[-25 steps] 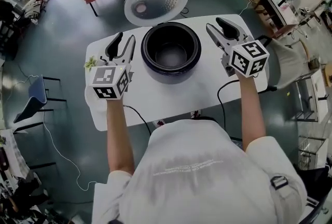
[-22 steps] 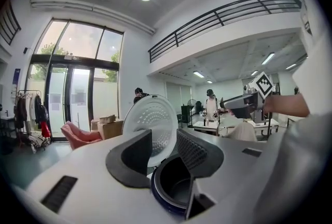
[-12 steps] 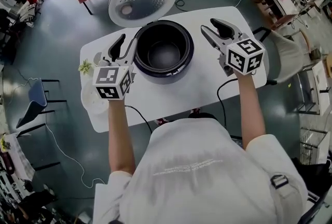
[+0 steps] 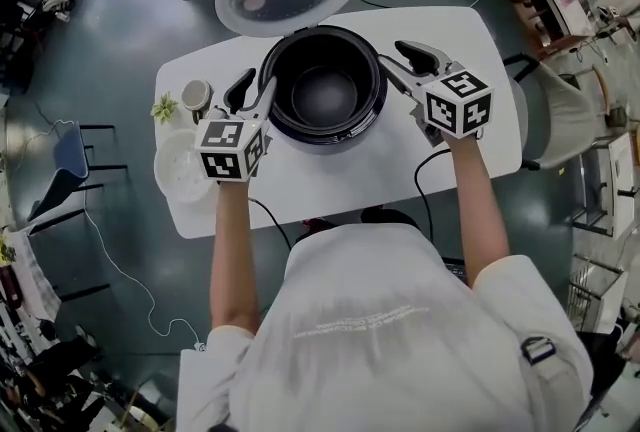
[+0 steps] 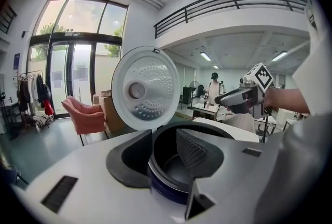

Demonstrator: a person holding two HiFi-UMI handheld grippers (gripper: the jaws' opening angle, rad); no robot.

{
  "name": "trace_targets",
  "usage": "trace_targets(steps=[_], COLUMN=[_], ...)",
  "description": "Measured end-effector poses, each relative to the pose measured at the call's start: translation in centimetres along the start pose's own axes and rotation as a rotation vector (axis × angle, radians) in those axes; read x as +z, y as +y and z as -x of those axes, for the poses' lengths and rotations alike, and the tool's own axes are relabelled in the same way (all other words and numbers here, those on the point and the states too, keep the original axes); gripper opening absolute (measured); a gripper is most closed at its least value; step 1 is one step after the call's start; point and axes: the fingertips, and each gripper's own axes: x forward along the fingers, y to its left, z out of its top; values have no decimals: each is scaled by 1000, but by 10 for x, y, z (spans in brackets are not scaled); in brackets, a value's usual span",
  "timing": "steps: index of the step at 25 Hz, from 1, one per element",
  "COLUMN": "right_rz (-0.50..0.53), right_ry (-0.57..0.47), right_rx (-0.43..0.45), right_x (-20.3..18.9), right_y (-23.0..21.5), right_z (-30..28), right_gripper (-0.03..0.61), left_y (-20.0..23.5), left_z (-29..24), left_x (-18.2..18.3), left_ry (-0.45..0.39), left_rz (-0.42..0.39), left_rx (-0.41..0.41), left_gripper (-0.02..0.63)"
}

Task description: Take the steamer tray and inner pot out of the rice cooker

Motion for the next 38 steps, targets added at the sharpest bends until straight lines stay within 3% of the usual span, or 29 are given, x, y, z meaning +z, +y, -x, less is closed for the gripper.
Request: trace_targets(steps=[10,17,28,32,38], right_rz=[-75,-95,-81,-100,-114], right_ry=[132,186,219,221,216], right_rx=[28,59,62,46,46], right_x=[-44,-65,-79,-78,-77], right_y=[-8,-9,-9,-8,-10], right_z=[-34,-44,-53,-54,-54], right_gripper=[198,198,191,159,160], left_y=[2,1,-1,-11,-10], left_z=[-13,-17,-17,-22,-25], left_x=[-50,-76,-79,-74,-72], left_ry=[122,182,176,163,150], left_rz=[112,148,239,253,281], left_rx=[19,57,60,34,67], left_gripper=[160,160,162,259,244])
